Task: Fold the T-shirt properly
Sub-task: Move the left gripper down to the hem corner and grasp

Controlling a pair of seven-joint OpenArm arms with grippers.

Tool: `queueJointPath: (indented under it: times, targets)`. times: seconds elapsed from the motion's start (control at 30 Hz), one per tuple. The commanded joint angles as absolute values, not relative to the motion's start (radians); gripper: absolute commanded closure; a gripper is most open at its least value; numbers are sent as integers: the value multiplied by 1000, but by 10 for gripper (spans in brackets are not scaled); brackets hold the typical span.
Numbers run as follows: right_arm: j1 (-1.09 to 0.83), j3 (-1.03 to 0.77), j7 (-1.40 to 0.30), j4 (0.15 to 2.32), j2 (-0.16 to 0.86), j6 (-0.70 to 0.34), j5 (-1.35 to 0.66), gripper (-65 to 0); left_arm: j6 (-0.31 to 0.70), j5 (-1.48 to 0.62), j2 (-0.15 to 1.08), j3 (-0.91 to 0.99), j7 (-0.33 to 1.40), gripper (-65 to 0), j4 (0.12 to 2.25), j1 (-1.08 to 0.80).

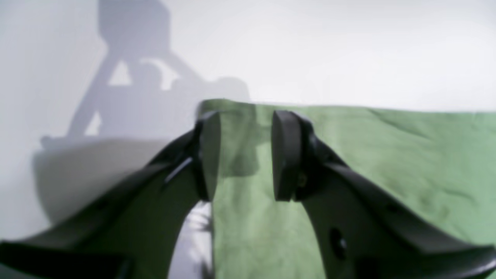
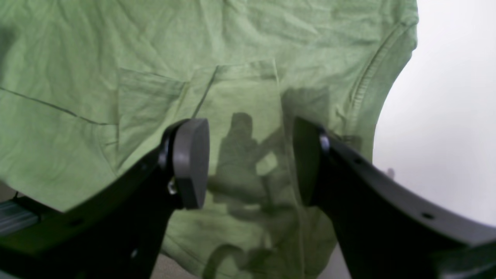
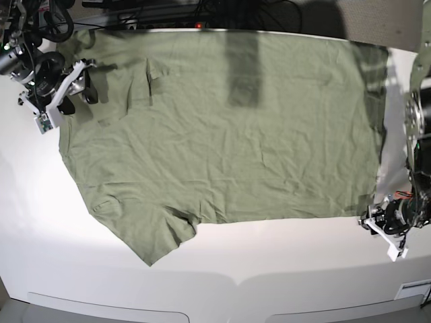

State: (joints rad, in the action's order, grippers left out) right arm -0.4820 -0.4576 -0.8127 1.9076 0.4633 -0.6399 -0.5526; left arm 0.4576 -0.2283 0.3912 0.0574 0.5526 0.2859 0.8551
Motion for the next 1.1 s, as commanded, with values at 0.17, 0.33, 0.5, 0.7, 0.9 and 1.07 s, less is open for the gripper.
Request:
queueJointPath:
  times: [0.17, 0.33, 0.5, 0.7, 0.9, 1.07]
  targets:
    - [-479, -465, -801, 1925, 479, -639, -562, -343, 459, -131, 402, 59, 401, -220, 208, 870]
    - [-479, -465, -821, 1925, 478, -639, -562, -343, 458, -131, 399, 59, 385, -220, 209, 812]
    - [-479, -465, -820, 1925, 479, -639, -562, -343, 512, -195, 399, 59, 411, -219, 209, 758]
    - [-479, -465, -820, 1925, 479, -640, -563, -343, 661, -320, 400, 59, 528, -220, 210, 772]
    - [-479, -465, -820, 1925, 479, -640, -562, -343, 664, -334, 400, 59, 530, -220, 211, 805]
    - [-479, -465, -819, 1925, 479, -640, -562, -343, 664, -332, 400, 59, 501, -129, 211, 806]
